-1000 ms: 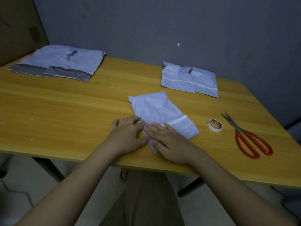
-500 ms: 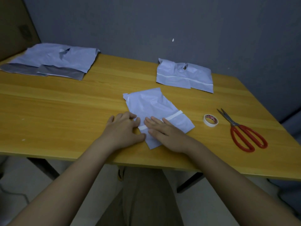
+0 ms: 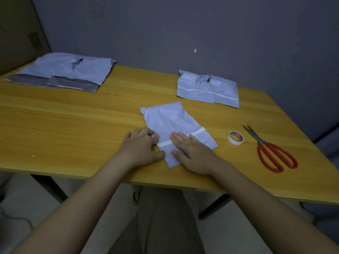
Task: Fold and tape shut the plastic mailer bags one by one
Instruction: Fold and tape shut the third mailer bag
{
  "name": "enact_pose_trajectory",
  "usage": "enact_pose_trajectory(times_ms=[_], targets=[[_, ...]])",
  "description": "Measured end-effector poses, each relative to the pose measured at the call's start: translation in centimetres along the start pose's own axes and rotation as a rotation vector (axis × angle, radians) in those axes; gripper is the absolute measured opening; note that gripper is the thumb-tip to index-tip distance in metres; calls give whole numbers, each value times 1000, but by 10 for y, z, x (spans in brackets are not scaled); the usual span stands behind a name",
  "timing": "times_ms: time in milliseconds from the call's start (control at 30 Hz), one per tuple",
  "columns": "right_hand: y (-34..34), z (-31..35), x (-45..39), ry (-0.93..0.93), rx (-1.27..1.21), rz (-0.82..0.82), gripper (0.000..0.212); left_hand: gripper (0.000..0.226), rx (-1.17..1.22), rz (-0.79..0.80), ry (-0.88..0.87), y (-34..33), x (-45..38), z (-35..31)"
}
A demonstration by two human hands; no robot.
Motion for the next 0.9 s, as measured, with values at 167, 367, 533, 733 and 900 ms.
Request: enact_pose_trajectory(times_ms=[167,367,533,733,900], targets=[[4,-3,1,-48,99,-34,54,59,-7,19,9,1,2,0],[12,-13,2,-86,-222,41,48,61,-15,26,4,3,1,-1],[8,-24,8,-93,-55,-36,50,59,-7,26,-1,1,1,-1],[17,-36,11,-160,2,-86,51,58,-7,33,-9,1,1,-1],[25,-36,10,-203,35,-95,52,60,-4,48,-1,3,1,-1]])
Point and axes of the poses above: each hand's wrist, its own x-axis away from the middle knuckle, its own y-axis out of the back of the hand, z = x × y, the point moved 4 cm from there along -x, towards the middle knuckle, and after that the axes turned 4 degrees about -x, right-handed, at the moved point
